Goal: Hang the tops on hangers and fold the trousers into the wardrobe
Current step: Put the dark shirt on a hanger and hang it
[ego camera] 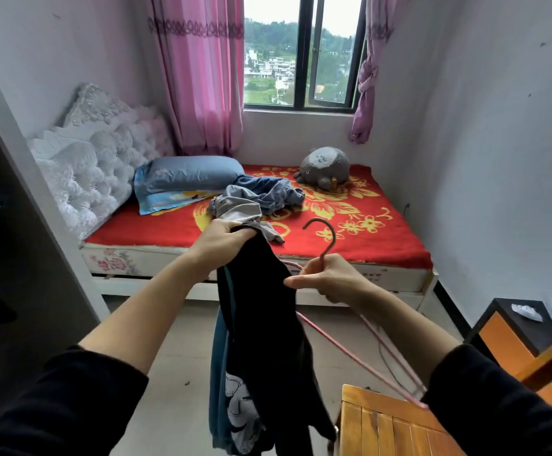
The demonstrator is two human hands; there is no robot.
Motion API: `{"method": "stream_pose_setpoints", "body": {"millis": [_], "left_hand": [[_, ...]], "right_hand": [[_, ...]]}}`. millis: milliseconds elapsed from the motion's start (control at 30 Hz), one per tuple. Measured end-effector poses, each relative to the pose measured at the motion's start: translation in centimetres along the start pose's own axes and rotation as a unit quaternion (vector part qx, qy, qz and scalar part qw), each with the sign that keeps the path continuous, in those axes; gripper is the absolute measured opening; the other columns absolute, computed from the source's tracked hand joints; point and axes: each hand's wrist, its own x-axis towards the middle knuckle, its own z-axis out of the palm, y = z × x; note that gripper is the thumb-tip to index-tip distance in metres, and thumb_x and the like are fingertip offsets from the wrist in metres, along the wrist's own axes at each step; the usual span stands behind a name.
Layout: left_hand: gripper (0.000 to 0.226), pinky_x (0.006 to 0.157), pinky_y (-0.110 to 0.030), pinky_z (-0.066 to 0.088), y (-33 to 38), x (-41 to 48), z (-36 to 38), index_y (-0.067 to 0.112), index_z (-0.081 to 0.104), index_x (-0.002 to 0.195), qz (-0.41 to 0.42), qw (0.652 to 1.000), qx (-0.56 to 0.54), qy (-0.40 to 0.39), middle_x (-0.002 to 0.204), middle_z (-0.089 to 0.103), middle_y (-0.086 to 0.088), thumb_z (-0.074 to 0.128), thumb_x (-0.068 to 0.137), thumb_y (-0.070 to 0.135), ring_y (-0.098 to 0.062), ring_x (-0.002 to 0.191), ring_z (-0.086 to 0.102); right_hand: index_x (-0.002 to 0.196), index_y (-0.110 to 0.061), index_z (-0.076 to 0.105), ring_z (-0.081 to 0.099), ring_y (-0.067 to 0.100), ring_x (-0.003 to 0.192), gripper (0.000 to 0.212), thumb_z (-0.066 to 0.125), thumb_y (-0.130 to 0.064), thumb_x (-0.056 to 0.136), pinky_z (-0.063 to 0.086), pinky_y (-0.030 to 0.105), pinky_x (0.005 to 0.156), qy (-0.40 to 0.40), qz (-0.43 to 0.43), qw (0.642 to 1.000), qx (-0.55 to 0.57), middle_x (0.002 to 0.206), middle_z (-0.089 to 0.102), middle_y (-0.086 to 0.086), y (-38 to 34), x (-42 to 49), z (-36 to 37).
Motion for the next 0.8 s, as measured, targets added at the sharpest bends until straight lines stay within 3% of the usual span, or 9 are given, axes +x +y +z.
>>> {"method": "stream_pose_setpoints", "body": {"millis": [100,167,233,333,433,500,600,733,800], "left_hand": [[0.016,0.061,-0.015,0.048,1.4,-0.3,2.2,0.012,0.075,0.084,0.041,0.997,0.032,-0.052,0.070,0.068,0.005,0.061,0.089,0.019,-0.004,0.063,0.060],[0.015,0.065,-0.016,0.048,2.0,-0.6,2.6,0.011,0.074,0.081,0.044,0.995,0.035,-0.087,0.072,0.068,0.003,0.061,0.087,0.015,-0.007,0.067,0.060],[0.011,0.065,-0.015,0.046,2.1,-1.0,1.7,0.017,0.074,0.076,0.029,0.992,0.023,-0.122,0.071,0.068,0.007,0.065,0.082,0.016,-0.004,0.069,0.061],[0.016,0.064,-0.018,0.044,0.8,-1.7,-0.8,0.013,0.069,0.086,-0.008,0.986,-0.013,-0.167,0.076,0.066,0.002,0.070,0.070,0.013,-0.009,0.072,0.060],[0.021,0.060,-0.017,0.046,-2.6,-3.0,-1.8,0.013,0.066,0.083,-0.032,0.995,-0.004,-0.092,0.072,0.066,-0.001,0.072,0.072,-0.004,-0.016,0.069,0.060],[0.021,0.065,-0.026,0.046,-6.0,-4.0,-1.5,0.011,0.063,0.089,-0.092,0.991,0.081,-0.052,0.080,0.064,-0.005,0.075,0.072,0.015,-0.020,0.076,0.059],[0.033,0.060,-0.027,0.047,-10.2,-5.9,0.0,0.012,0.053,0.083,-0.286,0.946,0.077,-0.131,0.081,0.055,-0.005,0.060,0.083,0.045,-0.022,0.072,0.058],[0.016,0.050,-0.026,0.053,-12.7,-5.9,1.9,0.003,0.055,0.077,-0.385,0.919,-0.064,-0.048,0.067,0.056,-0.011,0.062,0.086,0.015,-0.024,0.054,0.061],[0.019,0.046,-0.027,0.054,-13.1,-5.5,2.2,0.000,0.057,0.087,-0.406,0.906,-0.115,-0.028,0.075,0.061,-0.016,0.065,0.088,0.017,-0.026,0.058,0.064]], "right_hand": [[0.085,-0.001,0.069,0.044,-0.002,0.042,0.021,0.082,-0.013,0.072,0.032,0.010,0.042,0.004,-0.045,0.998,0.044,0.050,0.054,-0.015,-0.5,0.7,2.4],[0.087,-0.003,0.070,0.051,-0.003,0.051,0.014,0.076,-0.002,0.075,0.038,0.010,0.049,0.038,-0.063,0.996,0.057,0.059,0.060,-0.014,-0.6,1.6,3.5],[0.077,-0.005,0.067,0.046,-0.004,0.045,0.007,0.067,0.000,0.082,0.035,0.010,0.045,0.049,-0.054,0.995,0.067,0.054,0.055,-0.013,-0.7,2.0,3.7],[0.070,-0.012,0.062,0.041,-0.005,0.035,0.022,0.060,-0.004,0.090,0.031,0.009,0.038,0.036,-0.040,0.994,0.092,0.042,0.048,-0.017,-1.2,2.0,3.9],[0.078,-0.010,0.059,0.033,0.002,0.034,0.013,0.060,-0.014,0.090,0.024,0.017,0.034,0.065,-0.007,0.986,0.151,0.048,0.042,-0.008,-2.0,2.5,4.5],[0.072,-0.012,0.056,0.031,0.004,0.033,0.017,0.060,-0.013,0.088,0.023,0.017,0.033,0.092,-0.004,0.973,0.211,0.048,0.039,-0.006,-2.7,3.0,5.2],[0.064,-0.014,0.057,0.038,0.002,0.032,0.024,0.061,-0.010,0.087,0.027,0.015,0.031,0.095,-0.030,0.958,0.269,0.042,0.046,-0.009,-4.1,3.1,5.8],[0.062,-0.014,0.057,0.038,0.002,0.028,0.028,0.057,-0.006,0.089,0.026,0.013,0.029,0.104,-0.025,0.953,0.284,0.041,0.048,-0.009,-4.2,3.0,5.5],[0.061,-0.014,0.056,0.035,0.003,0.028,0.029,0.058,-0.007,0.089,0.024,0.013,0.030,0.111,-0.005,0.948,0.298,0.046,0.047,-0.005,-3.9,2.8,5.0]]}}
